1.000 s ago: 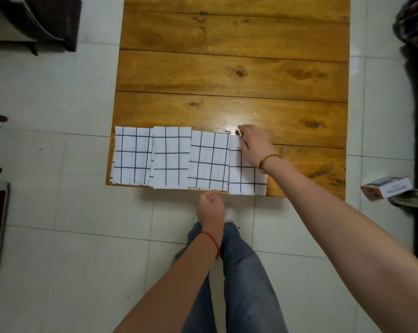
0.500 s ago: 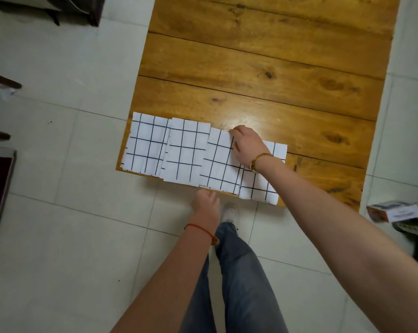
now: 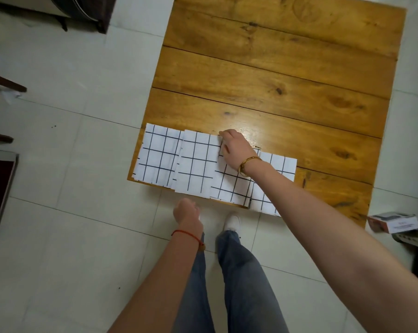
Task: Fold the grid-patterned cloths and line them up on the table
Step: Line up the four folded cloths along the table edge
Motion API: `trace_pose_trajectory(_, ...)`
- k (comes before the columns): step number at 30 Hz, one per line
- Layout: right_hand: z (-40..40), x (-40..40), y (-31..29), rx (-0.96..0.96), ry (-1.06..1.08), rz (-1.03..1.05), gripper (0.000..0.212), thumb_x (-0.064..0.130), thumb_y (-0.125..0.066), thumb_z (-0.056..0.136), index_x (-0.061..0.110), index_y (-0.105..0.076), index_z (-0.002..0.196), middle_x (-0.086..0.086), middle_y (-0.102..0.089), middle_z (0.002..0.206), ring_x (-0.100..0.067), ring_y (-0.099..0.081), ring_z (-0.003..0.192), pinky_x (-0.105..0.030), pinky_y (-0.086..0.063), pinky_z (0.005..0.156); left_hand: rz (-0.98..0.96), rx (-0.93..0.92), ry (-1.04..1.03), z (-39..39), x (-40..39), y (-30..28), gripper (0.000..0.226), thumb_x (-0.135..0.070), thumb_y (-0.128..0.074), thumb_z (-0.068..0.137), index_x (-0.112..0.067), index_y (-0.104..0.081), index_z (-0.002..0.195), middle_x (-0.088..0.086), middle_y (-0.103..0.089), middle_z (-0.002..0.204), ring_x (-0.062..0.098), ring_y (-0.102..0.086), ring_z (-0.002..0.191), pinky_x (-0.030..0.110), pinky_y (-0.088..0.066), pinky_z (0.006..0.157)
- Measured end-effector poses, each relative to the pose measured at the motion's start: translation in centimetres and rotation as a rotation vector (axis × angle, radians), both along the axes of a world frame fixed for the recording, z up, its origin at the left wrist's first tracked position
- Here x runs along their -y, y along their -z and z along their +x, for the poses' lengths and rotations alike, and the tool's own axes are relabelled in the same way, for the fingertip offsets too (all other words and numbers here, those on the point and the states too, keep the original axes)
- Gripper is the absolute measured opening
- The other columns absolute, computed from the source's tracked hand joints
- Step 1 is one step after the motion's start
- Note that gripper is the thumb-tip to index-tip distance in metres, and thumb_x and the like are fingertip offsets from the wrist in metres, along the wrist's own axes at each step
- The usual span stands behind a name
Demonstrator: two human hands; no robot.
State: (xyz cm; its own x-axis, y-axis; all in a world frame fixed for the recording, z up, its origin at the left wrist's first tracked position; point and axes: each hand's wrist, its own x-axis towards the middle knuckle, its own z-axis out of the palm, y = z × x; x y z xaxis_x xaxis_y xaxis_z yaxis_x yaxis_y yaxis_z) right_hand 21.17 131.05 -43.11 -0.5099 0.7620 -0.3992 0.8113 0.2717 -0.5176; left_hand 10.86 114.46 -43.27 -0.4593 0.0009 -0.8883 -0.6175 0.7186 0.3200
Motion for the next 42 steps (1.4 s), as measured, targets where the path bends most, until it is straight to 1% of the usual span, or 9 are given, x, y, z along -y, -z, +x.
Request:
trace_pose_trajectory(6, -3.3, 0.3, 0.2, 0.078, 0.013, 0.002, 0.036, 0.004, -0.04, 0.091, -0.001, -0.051, 0.124, -0.019, -0.053, 0.119, -0.036, -0.048, 0.111, -0.036, -0.037, 0.093, 0.109, 0.083, -0.023, -3.0, -0.6, -0.6, 0.039, 0.012, -0.033, 0.095, 0.01, -0.044, 0.133, 0.025, -0.051, 0.134, 0.03, -0.049, 0.129, 0.035, -0.043, 0.106)
trace_pose_trajectory(9, -3.9, 0.7, 0.2, 0.082, 0.054, 0.042, 0.036, 0.004, -0.042, 0.09, -0.001, -0.05, 0.125, -0.019, -0.053, 0.123, -0.034, -0.046, 0.117, -0.035, -0.034, 0.099, 0.077, 0.113, 0.037, -4.0, -0.1, -0.7, 0.029, 0.002, -0.04, 0.098, 0.006, -0.052, 0.124, 0.021, -0.055, 0.129, 0.026, -0.056, 0.119, 0.031, -0.048, 0.098)
trace_pose_trajectory(12, -4.1, 1.1, -0.4, 0.048, 0.222, 0.073, 0.042, 0.007, -0.041, 0.094, 0.0, -0.043, 0.135, -0.016, -0.045, 0.136, -0.031, -0.039, 0.127, -0.034, -0.03, 0.108, -0.01, -0.044, 0.155, -5.6, 0.2, -1.1, 0.02, -0.002, -0.039, 0.097, 0.004, -0.057, 0.102, 0.026, -0.057, 0.115, 0.023, -0.056, 0.089, 0.033, -0.046, 0.083)
trace_pose_trajectory(16, -4.6, 3.8, -1.3, -0.052, 0.521, 0.061, 0.041, 0.008, -0.037, 0.096, 0.003, -0.044, 0.136, -0.014, -0.045, 0.134, -0.028, -0.04, 0.124, -0.032, -0.032, 0.106, 0.137, -0.445, 0.45, -9.5, -0.1, -2.2, 0.043, -0.002, -0.038, 0.096, -0.002, -0.045, 0.138, 0.016, -0.05, 0.137, 0.026, -0.051, 0.122, 0.026, -0.039, 0.098)
trace_pose_trajectory(23, -9.2, 8.6, -1.7, -0.241, 0.669, -0.286, 0.038, 0.013, -0.034, 0.099, 0.007, -0.045, 0.136, -0.011, -0.048, 0.131, -0.023, -0.052, 0.114, -0.025, -0.04, 0.095, 0.244, -0.641, 0.891, -17.2, -3.5, -0.6, 0.05, -0.004, -0.046, 0.095, -0.007, -0.038, 0.144, 0.012, -0.039, 0.145, 0.026, -0.04, 0.133, 0.04, -0.034, 0.112)
trace_pose_trajectory(26, -11.8, 9.4, -1.3, -0.242, 0.676, -0.366, 0.038, 0.011, -0.033, 0.098, 0.005, -0.047, 0.133, -0.011, -0.051, 0.127, -0.022, -0.051, 0.114, -0.022, -0.037, 0.094, 0.273, -0.679, 1.094, -18.0, -3.9, 0.0, 0.049, -0.003, -0.043, 0.095, -0.007, -0.039, 0.143, 0.012, -0.039, 0.143, 0.028, -0.037, 0.132, 0.031, -0.032, 0.106)
trace_pose_trajectory(30, -13.8, 10.0, -0.1, -0.171, 0.671, -0.384, 0.013, 0.006, -0.033, 0.095, 0.011, -0.044, 0.096, -0.009, -0.041, 0.098, -0.022, -0.042, 0.085, -0.023, -0.031, 0.073, 0.257, -0.694, 1.306, -18.1, -3.4, 0.9, 0.047, 0.001, -0.039, 0.093, -0.008, -0.041, 0.138, 0.011, -0.041, 0.139, 0.029, -0.039, 0.123, 0.029, -0.037, 0.086)
trace_pose_trajectory(35, -14.3, 10.3, -0.3, -0.17, 0.707, -0.419, 0.039, 0.008, -0.033, 0.098, 0.0, -0.042, 0.135, -0.017, -0.039, 0.134, -0.027, -0.048, 0.117, -0.024, -0.035, 0.096, 0.209, -0.696, 1.381, -18.0, -2.8, 1.3, 0.051, 0.003, -0.039, 0.093, -0.009, -0.037, 0.142, 0.008, -0.037, 0.144, 0.027, -0.036, 0.123, 0.035, -0.045, 0.09)
trace_pose_trajectory(42, -14.4, 9.9, -0.5, -0.203, 0.73, -0.468, 0.04, 0.01, -0.034, 0.098, 0.003, -0.042, 0.137, -0.016, -0.038, 0.138, -0.027, -0.047, 0.121, -0.028, -0.036, 0.101, 0.235, -0.685, 1.406, -18.2, -2.9, 1.5, 0.054, 0.003, -0.038, 0.093, -0.01, -0.035, 0.145, 0.008, -0.037, 0.146, 0.026, -0.036, 0.125, 0.034, -0.044, 0.093)
